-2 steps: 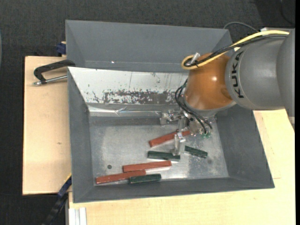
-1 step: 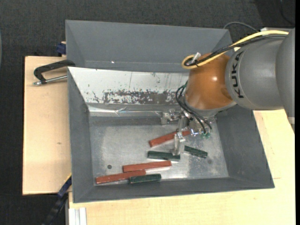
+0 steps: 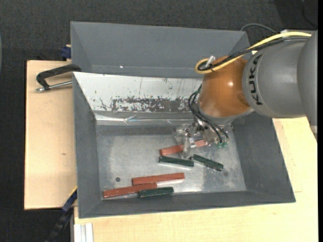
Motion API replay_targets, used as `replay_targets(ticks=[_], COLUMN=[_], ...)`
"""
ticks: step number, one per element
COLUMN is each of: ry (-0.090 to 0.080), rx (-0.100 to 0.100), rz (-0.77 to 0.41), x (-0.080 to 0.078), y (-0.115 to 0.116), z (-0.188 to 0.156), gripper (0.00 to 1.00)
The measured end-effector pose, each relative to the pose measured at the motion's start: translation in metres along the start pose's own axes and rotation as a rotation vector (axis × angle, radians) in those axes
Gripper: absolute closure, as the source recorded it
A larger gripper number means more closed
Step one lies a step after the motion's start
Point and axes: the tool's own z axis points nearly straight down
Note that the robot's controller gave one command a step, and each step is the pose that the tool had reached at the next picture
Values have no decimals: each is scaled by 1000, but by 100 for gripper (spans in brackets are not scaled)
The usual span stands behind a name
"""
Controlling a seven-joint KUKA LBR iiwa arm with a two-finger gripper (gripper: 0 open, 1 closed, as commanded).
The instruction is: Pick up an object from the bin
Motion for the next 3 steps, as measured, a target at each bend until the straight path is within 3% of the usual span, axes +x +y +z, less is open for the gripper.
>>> replay_targets(ticks=[3], ry=[4], rx=[-1], rz=[1], x=[0], y=[0], z=[-8], gripper=[100])
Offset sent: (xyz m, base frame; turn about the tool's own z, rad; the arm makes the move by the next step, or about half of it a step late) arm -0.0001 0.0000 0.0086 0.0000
